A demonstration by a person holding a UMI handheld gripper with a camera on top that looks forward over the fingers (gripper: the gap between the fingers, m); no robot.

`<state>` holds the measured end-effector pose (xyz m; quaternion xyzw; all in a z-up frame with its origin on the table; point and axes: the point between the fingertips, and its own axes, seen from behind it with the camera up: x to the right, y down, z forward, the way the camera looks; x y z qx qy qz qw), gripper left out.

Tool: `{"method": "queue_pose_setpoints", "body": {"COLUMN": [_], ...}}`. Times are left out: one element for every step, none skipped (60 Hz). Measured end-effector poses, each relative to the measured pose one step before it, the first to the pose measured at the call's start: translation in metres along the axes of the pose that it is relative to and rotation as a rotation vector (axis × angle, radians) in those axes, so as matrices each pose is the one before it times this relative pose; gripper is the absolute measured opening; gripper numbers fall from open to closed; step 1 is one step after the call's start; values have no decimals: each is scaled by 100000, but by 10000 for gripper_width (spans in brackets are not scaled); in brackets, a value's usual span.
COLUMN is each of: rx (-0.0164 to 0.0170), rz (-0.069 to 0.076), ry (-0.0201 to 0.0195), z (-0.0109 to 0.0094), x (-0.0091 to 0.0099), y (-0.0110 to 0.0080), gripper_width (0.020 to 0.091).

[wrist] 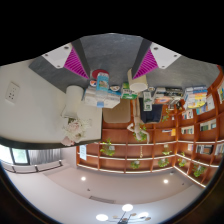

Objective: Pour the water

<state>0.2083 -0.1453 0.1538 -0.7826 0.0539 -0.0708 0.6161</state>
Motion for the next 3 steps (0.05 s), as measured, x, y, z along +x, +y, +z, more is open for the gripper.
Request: {"method": "queue_pose_setpoints", "body": {"rx": [164, -128, -267], "rz": [-83, -177, -220], "ry": [23, 144, 296], "z": [-9, 9, 3], "x": [34, 35, 62], "y": [-15, 25, 28], "gripper_width": [851, 850, 849]}}
